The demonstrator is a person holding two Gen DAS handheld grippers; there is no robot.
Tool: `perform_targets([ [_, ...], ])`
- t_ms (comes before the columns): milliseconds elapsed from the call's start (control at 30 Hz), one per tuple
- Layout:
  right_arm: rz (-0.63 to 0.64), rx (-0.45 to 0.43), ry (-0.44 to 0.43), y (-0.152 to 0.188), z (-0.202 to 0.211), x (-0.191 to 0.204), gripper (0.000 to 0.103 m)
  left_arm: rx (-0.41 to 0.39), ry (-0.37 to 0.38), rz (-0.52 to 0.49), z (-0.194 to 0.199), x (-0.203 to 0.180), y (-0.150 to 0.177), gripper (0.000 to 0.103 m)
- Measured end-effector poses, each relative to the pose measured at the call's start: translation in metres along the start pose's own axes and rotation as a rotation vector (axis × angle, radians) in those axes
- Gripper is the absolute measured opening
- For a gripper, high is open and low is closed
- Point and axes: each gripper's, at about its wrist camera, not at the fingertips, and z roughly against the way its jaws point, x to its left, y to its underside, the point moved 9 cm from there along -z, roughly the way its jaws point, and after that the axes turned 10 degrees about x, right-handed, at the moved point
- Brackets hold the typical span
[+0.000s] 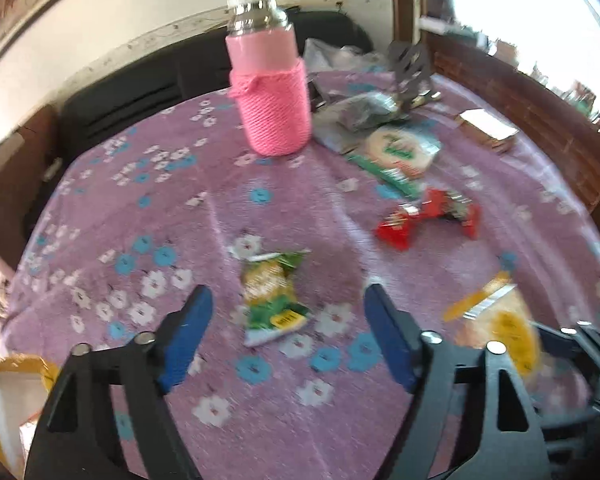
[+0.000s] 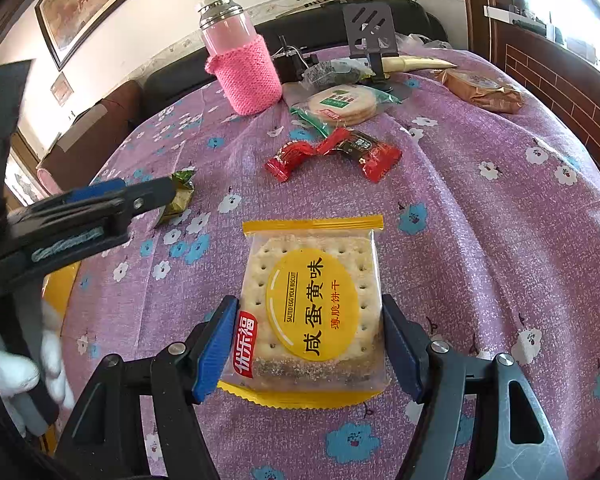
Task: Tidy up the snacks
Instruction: 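Carry the cracker pack and green sachet over the tray and open both grippers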
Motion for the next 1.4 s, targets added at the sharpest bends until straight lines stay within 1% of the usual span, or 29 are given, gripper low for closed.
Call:
perform_targets([
  [33, 0.002, 0.001, 0.001, 0.0, 0.0, 0.0, 0.071, 0.014, -0.054, -0.017, -0.009, 0.002, -0.002, 0.081],
  [100, 0.007, 0.004, -0.001, 0.0, -0.001, 0.001, 0.071, 0.03, -0.121, -0.048, -0.025, 0.003, -0.004, 0.082],
  [133, 0.008, 0.005, -0.004, 0.0, -0.001, 0.002, 0.071, 0.056, -0.138, -0.067, -0.036, 0.004, -0.003, 0.081],
  [167, 0.009, 0.006, -0.003, 0.0, -0.002, 0.001, 0.071, 0.089, -0.118, -0.071, -0.045, 0.003, 0.001, 0.081],
  [200, 0.012, 0.007, -0.001, 0.0, -0.002, 0.001, 0.071, 0.063, -0.045, -0.041, -0.043, 0.005, 0.0, 0.064],
  [233, 0.013, 0.008, -0.001, 0.001, -0.002, 0.001, 0.071, 0.079, 0.001, -0.019, -0.044, 0.006, 0.002, 0.034],
  [267, 0.014, 0.009, -0.003, 0.001, -0.002, 0.002, 0.071, 0.094, 0.035, 0.016, -0.045, 0.011, 0.003, 0.033],
  [400, 0.024, 0.016, -0.01, 0.002, -0.003, 0.005, 0.071, 0.079, 0.058, 0.051, -0.037, 0.021, 0.009, 0.033],
  [500, 0.025, 0.014, -0.021, 0.002, -0.003, 0.006, 0.071, 0.052, 0.086, 0.08, -0.023, 0.026, 0.015, 0.033],
  [667, 0.011, 0.01, -0.056, 0.002, -0.001, 0.005, 0.071, -0.006, 0.142, 0.121, 0.017, 0.03, 0.028, 0.033],
  [767, -0.001, 0.003, -0.095, 0.002, 0.002, 0.007, 0.071, -0.046, 0.171, 0.141, 0.046, 0.034, 0.041, 0.033],
  [900, 0.013, -0.024, -0.113, 0.003, 0.008, 0.013, 0.071, -0.091, 0.204, 0.182, 0.087, 0.047, 0.065, 0.033],
  [1000, 0.037, -0.044, -0.126, 0.006, 0.012, 0.022, 0.071, -0.126, 0.191, 0.22, 0.118, 0.063, 0.089, 0.033],
  [1067, 0.058, -0.064, -0.128, 0.007, 0.016, 0.029, 0.071, -0.148, 0.195, 0.267, 0.138, 0.08, 0.108, 0.033],
  [1200, 0.098, -0.097, -0.135, 0.012, 0.023, 0.046, 0.071, -0.179, 0.219, 0.36, 0.161, 0.114, 0.142, 0.033],
  [1333, 0.169, -0.119, -0.102, 0.022, 0.032, 0.075, 0.071, -0.19, 0.198, 0.442, 0.174, 0.149, 0.179, 0.033],
  [1400, 0.199, -0.119, -0.112, 0.029, 0.037, 0.095, 0.071, -0.198, 0.192, 0.487, 0.179, 0.166, 0.196, 0.033],
])
